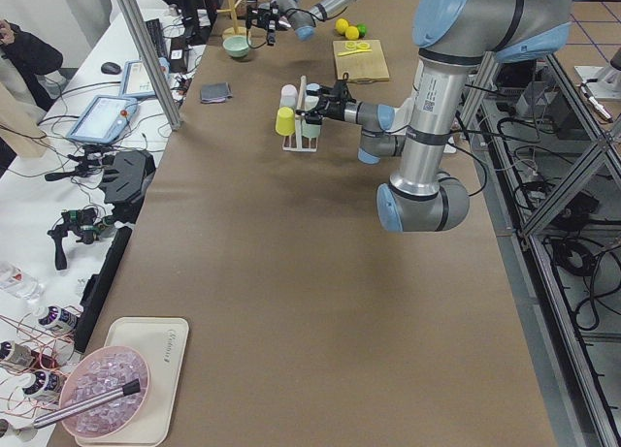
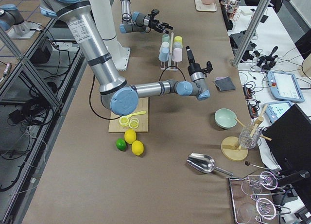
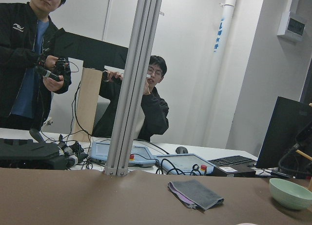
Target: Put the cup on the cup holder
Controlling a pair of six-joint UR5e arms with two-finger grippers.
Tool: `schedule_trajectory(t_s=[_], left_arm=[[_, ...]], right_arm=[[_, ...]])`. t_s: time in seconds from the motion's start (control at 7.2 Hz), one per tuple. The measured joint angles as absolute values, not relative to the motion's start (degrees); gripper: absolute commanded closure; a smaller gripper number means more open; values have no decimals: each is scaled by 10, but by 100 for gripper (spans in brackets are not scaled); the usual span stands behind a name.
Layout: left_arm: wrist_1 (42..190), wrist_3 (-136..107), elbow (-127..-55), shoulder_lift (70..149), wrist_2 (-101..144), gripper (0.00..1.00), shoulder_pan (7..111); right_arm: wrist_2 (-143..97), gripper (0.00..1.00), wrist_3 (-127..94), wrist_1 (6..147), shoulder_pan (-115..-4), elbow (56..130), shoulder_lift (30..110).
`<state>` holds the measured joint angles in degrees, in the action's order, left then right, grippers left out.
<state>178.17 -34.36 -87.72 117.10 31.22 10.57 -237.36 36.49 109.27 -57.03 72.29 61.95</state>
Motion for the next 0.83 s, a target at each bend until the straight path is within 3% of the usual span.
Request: schedule_trajectory(t_s=[0.28,0.83], left_arm=[[1758,-336,-889,1167,318,2,153],[1552,-388,-892,1134,451,2,326]], right_arm=[[-2292,1,223,1260,-579,782,620],[-2024,0,189,1561,-550,848,624]])
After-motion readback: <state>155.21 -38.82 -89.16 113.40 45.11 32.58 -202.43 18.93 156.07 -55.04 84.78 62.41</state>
